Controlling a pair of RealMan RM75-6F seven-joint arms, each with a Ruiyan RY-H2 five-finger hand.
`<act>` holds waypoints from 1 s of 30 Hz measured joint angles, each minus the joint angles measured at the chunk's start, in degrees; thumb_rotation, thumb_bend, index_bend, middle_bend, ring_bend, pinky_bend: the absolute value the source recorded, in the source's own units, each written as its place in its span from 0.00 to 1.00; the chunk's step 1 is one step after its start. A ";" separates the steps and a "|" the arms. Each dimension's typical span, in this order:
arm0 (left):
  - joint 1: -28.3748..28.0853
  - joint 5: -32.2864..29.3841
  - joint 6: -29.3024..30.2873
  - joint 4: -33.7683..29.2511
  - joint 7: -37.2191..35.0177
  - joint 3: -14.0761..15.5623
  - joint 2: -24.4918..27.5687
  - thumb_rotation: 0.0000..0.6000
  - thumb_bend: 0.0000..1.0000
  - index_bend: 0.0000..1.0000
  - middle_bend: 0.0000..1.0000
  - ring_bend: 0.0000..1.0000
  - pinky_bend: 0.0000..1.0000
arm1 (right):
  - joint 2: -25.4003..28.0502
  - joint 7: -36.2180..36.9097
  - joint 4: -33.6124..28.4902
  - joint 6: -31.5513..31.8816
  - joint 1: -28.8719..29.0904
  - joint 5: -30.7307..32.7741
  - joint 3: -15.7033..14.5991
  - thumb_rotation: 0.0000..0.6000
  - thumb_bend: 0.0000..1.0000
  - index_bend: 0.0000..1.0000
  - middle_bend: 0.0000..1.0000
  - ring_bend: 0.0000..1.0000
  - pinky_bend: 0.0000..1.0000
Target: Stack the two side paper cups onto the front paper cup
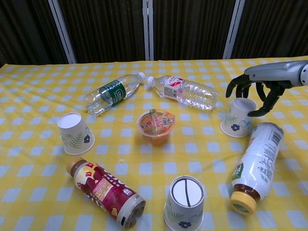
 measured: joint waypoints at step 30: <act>0.58 1.15 2.36 -0.64 1.43 0.69 -0.39 1.00 0.00 0.00 0.00 0.00 0.00 | 16.88 15.88 -21.16 14.71 7.09 -43.28 -9.45 1.00 0.42 0.39 0.48 0.40 0.54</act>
